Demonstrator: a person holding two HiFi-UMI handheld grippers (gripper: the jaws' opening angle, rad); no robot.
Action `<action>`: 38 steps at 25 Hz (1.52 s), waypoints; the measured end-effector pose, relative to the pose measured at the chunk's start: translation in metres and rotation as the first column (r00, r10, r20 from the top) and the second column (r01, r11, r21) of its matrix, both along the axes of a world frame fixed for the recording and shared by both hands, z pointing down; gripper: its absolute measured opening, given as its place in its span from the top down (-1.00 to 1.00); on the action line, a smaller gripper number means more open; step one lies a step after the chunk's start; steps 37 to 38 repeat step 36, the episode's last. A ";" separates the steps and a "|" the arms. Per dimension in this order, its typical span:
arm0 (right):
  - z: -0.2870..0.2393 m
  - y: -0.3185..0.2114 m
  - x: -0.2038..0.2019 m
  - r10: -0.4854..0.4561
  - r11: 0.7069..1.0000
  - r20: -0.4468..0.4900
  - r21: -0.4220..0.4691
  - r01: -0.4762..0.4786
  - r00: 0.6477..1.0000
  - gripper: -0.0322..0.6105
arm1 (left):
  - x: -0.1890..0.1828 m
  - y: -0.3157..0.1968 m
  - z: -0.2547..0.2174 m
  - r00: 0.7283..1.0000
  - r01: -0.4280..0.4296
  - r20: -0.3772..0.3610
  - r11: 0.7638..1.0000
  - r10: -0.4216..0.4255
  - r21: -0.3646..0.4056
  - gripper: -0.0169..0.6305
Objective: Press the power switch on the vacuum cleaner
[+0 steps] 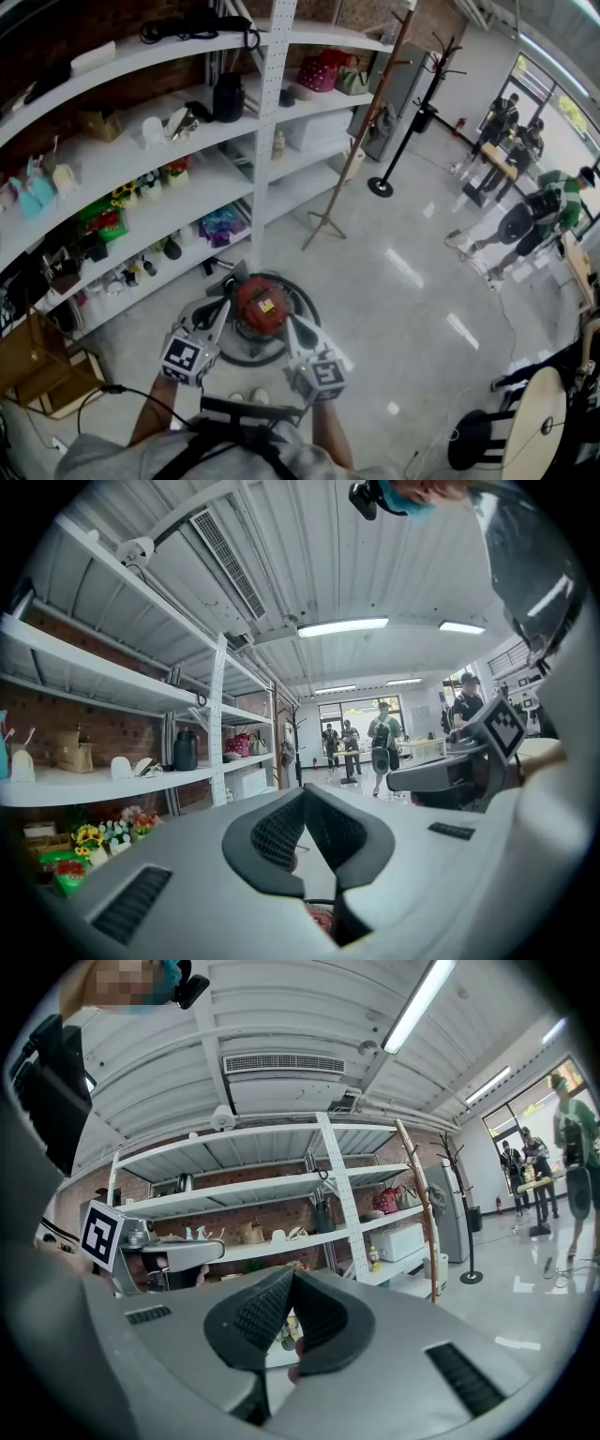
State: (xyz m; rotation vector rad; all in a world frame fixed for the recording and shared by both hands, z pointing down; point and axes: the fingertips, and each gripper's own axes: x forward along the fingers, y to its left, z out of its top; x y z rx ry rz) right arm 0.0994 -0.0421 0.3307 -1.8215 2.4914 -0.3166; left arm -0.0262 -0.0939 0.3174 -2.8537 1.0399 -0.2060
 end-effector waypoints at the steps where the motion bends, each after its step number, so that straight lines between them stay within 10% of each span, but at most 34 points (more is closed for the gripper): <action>1: 0.000 0.000 0.000 -0.004 1.000 0.003 -0.006 0.004 1.000 0.86 | 0.000 0.000 -0.001 1.000 0.006 -0.003 1.000 -0.006 -0.003 0.93; 38: 0.010 0.007 -0.004 -0.012 0.999 0.009 -0.032 0.013 1.000 0.86 | -0.003 0.006 -0.005 0.999 0.033 -0.018 0.999 -0.033 0.001 0.93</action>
